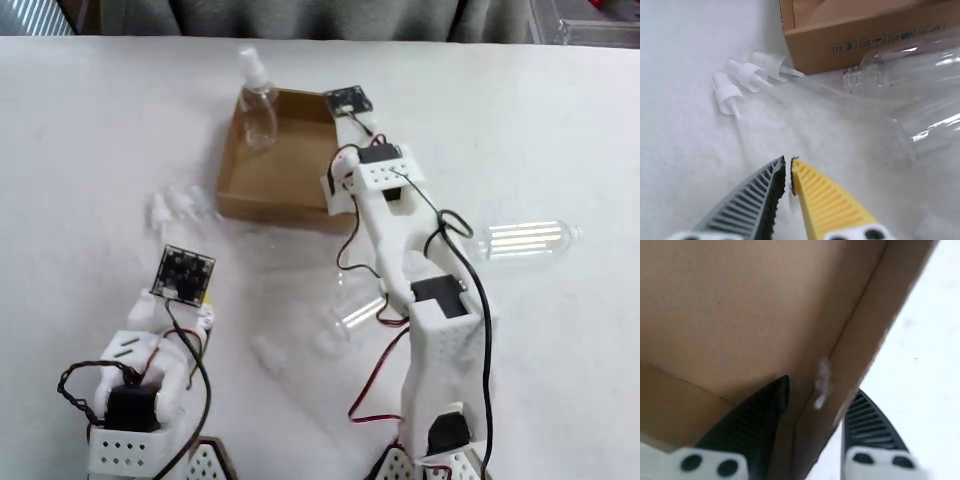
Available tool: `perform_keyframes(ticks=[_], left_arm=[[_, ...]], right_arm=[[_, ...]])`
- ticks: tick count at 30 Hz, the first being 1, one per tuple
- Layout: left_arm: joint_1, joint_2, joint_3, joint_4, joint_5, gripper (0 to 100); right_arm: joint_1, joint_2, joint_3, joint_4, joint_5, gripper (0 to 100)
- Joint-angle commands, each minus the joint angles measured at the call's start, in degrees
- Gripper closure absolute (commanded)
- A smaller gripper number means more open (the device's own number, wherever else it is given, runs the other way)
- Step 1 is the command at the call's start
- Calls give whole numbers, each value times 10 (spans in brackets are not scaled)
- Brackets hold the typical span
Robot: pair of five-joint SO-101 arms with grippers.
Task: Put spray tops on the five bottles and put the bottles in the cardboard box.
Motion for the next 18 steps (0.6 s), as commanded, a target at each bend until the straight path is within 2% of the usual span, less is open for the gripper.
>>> perform_keyframes(ticks=[1,6,9,14,18], left_arm=[[-6,-7,-2,2,-6,968],[-6,-7,-2,3,-6,968],[-6,-7,-2,3,-6,968],[-6,-7,-2,3,-6,968],[-6,-7,-2,3,-6,968]], right_arm=[[-6,-12,-25,13,5,865],[1,-13,-26,21,7,990],[1,-13,-26,29,39,965],[2,-13,-25,29,76,982],[2,-14,-25,29,133,982]])
